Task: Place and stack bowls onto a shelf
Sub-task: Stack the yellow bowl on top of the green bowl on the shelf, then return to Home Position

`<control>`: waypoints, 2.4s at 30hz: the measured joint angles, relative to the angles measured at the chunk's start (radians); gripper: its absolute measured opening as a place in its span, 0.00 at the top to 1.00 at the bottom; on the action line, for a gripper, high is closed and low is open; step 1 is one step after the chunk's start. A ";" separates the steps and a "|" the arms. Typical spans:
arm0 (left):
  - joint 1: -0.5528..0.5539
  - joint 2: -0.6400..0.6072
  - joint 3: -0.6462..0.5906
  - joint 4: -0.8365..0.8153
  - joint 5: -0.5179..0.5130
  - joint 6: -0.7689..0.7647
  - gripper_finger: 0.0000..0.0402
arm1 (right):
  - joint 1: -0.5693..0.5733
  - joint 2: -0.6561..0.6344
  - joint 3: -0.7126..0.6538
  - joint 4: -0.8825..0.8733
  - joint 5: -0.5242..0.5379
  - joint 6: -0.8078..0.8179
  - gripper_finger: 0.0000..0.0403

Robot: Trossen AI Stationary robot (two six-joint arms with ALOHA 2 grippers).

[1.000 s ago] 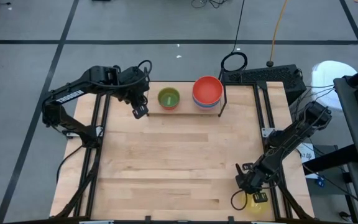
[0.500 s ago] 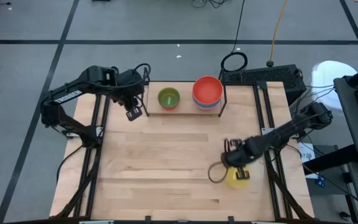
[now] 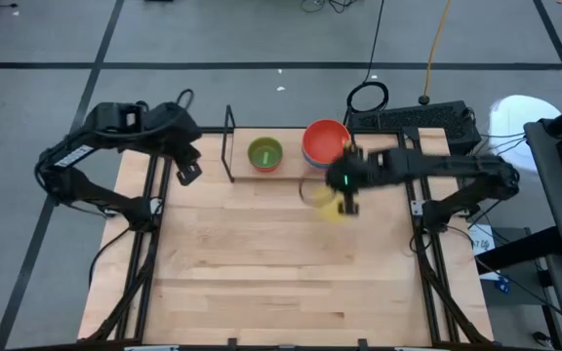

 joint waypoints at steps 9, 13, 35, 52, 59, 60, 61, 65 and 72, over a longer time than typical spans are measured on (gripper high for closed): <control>0.002 -0.104 0.000 -0.001 -0.053 0.002 0.91 | -0.200 0.145 0.248 0.195 -0.078 -0.234 1.00; 0.003 -0.133 0.000 -0.003 -0.073 -0.014 0.91 | -0.224 0.255 0.381 0.238 -0.106 -0.305 1.00; 0.002 -0.152 0.000 -0.010 -0.112 -0.076 0.91 | -0.427 0.631 0.596 0.413 -0.322 -0.433 1.00; 0.002 -0.152 0.000 -0.011 -0.112 -0.131 0.91 | -0.469 0.732 0.593 0.410 -0.447 -0.506 1.00; 0.002 -0.152 0.000 -0.011 -0.111 -0.129 0.91 | -0.469 0.733 0.591 0.433 -0.444 -0.545 1.00; 0.002 -0.152 0.000 -0.011 -0.111 -0.128 0.91 | -0.469 0.732 0.591 0.433 -0.444 -0.552 0.99; 0.002 -0.152 0.000 -0.011 -0.111 -0.128 0.91 | -0.469 0.731 0.591 0.432 -0.444 -0.554 0.98; 0.002 -0.152 0.000 -0.011 -0.111 -0.127 0.91 | -0.469 0.729 0.591 0.430 -0.444 -0.554 0.94; 0.002 -0.152 0.000 -0.011 -0.111 -0.126 0.91 | -0.468 0.729 0.591 0.464 -0.444 -0.559 0.80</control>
